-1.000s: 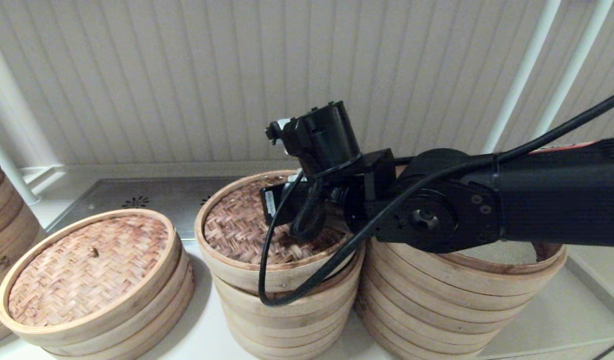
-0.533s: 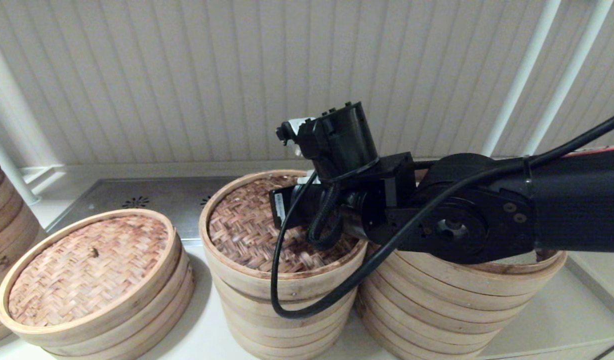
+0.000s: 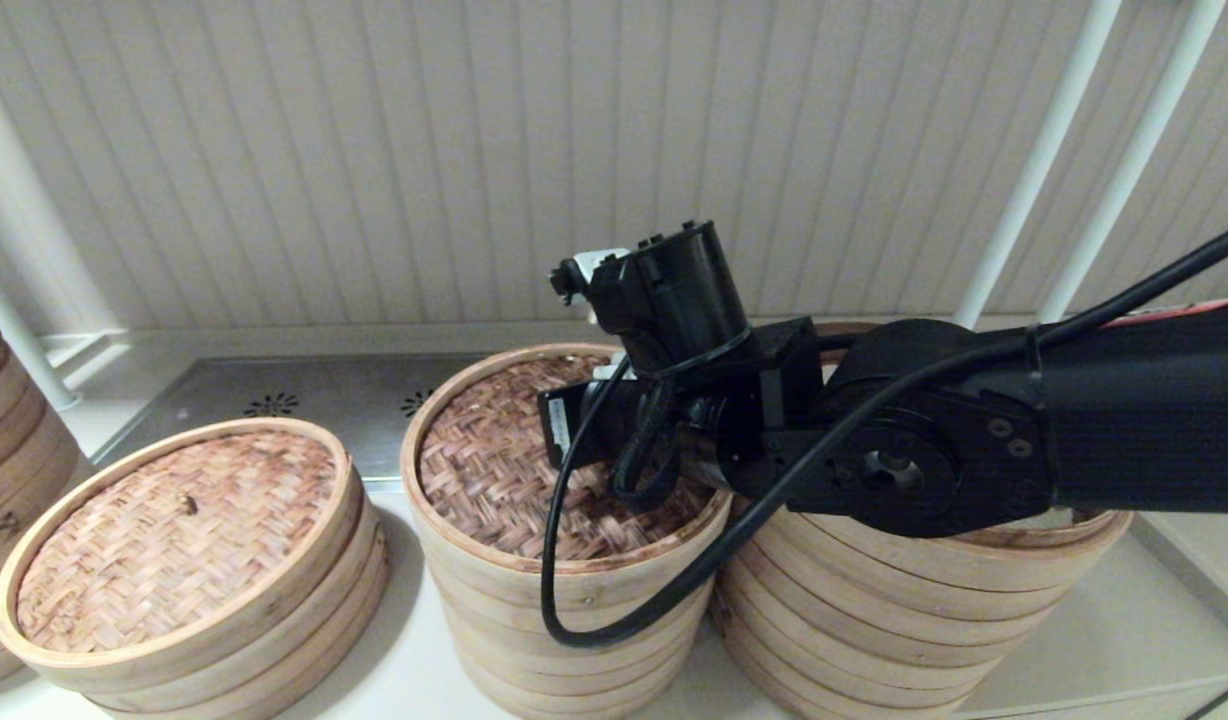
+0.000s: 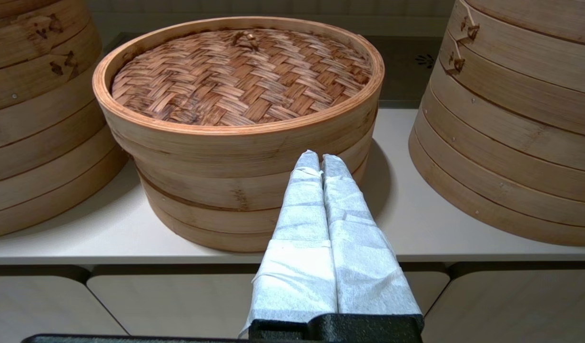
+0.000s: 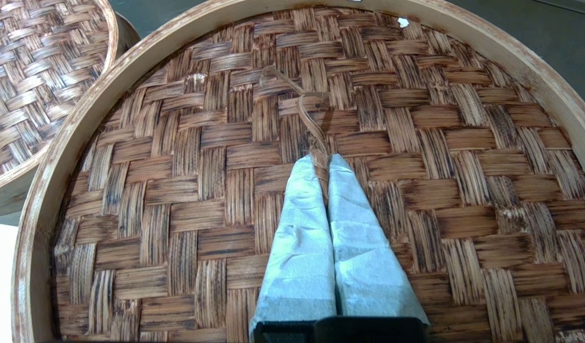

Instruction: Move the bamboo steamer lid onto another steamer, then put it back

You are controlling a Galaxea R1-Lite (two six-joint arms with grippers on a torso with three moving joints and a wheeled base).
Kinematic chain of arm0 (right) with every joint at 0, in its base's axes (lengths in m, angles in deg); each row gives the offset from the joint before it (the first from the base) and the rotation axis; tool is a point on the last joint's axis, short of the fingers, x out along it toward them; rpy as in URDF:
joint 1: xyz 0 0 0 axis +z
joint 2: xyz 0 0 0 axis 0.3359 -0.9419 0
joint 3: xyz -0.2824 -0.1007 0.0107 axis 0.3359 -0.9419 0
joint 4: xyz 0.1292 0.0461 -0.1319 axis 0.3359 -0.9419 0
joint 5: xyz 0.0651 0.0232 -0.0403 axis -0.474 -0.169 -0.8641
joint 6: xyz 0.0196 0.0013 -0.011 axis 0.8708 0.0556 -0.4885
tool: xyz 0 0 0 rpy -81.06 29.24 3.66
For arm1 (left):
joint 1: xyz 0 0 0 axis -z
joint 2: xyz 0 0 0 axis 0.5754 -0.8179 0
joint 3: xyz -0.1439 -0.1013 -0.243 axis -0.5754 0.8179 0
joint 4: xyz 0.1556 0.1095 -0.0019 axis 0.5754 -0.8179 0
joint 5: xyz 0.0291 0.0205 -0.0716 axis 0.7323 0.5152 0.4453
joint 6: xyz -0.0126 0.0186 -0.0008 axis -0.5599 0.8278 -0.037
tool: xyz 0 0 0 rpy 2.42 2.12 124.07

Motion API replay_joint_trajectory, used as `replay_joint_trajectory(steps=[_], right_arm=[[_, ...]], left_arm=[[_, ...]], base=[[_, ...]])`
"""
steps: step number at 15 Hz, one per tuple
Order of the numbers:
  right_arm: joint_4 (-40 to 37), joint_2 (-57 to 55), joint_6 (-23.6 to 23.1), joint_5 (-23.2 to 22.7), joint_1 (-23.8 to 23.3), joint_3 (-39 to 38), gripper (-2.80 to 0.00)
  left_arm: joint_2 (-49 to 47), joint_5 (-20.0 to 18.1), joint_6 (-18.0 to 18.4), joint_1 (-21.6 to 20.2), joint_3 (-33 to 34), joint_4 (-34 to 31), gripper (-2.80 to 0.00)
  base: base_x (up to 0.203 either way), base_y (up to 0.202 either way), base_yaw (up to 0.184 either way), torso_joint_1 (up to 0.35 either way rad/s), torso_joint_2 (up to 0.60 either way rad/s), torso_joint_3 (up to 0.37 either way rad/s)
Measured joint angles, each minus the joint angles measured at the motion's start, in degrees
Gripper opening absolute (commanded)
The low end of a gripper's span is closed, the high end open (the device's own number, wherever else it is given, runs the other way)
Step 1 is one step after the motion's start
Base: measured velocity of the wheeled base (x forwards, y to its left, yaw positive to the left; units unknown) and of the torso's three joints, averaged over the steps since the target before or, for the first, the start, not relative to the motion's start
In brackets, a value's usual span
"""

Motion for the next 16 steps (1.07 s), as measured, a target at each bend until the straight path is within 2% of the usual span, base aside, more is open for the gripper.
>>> replay_joint_trajectory(steps=[1,2,12,16], right_arm=[[0.0,-0.1,0.0,0.0,0.0,0.1,-2.8],[0.0,-0.2,-0.1,0.0,0.0,0.2,0.0],[-0.1,3.3,-0.8,0.6,0.2,0.7,0.0],[-0.2,9.8,-4.4,1.9,-0.8,-0.2,0.0]], left_arm=[[0.0,0.0,0.0,0.0,0.0,0.0,-2.8],[0.0,0.0,0.0,0.0,0.0,0.0,-2.8],[0.0,0.0,0.0,0.0,0.0,0.0,-2.8],[0.0,0.0,0.0,0.0,0.0,0.0,-2.8]], base=[[0.0,0.0,0.0,0.0,0.0,0.0],[0.0,0.0,0.0,0.0,0.0,0.0],[0.0,0.0,0.0,0.0,0.0,0.0],[0.0,0.0,0.0,0.0,0.0,0.0]])
